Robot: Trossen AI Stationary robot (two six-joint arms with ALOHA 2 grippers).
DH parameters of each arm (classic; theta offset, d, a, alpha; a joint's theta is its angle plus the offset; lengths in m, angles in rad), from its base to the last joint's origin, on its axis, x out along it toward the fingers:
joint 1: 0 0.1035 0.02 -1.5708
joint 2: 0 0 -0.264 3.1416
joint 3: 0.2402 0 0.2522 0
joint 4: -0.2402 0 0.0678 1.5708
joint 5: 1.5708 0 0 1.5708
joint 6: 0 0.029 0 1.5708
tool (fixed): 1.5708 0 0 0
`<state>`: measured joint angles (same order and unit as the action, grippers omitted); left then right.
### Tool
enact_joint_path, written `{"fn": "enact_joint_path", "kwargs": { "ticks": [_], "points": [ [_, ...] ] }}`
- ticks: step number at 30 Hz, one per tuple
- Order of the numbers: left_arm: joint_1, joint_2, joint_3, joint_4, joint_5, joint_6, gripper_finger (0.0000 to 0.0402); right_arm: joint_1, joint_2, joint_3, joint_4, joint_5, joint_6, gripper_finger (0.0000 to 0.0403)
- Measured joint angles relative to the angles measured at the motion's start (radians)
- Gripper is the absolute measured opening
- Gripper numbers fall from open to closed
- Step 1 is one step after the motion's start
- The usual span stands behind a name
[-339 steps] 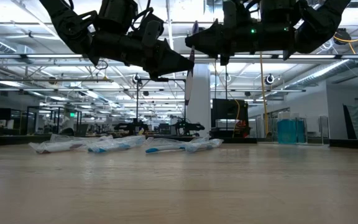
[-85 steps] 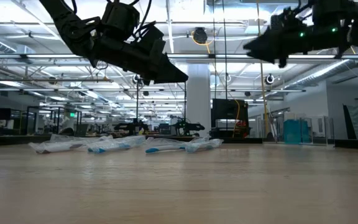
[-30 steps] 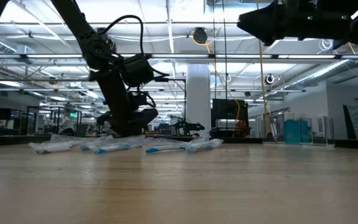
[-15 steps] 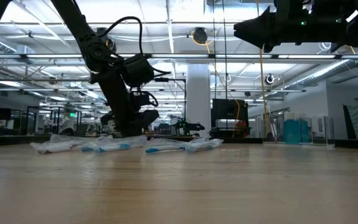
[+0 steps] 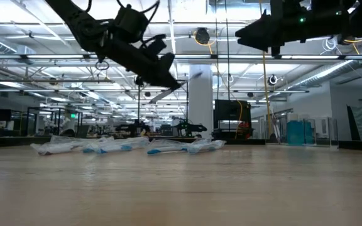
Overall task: Pick & Place toothbrushing station
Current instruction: Put the violet toothbrush into the left of the transparent organizer
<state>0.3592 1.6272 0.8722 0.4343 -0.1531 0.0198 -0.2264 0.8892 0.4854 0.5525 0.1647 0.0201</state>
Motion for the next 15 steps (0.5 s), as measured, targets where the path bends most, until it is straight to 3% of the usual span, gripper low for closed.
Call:
{"fn": "enact_joint_path", "kwargs": {
  "ticks": [10, 15],
  "points": [
    [0.016, 0.122, -0.001, 0.475, 0.360, 0.018, 0.0019, -0.003, 0.009, 0.000, 0.000, 0.074, -0.032, 0.0171],
    [0.032, 0.182, 0.015, 0.647, 0.470, -0.059, 0.0011, -0.002, 0.046, 0.000, -0.009, 0.074, -0.022, 0.0171]
  ]
}}
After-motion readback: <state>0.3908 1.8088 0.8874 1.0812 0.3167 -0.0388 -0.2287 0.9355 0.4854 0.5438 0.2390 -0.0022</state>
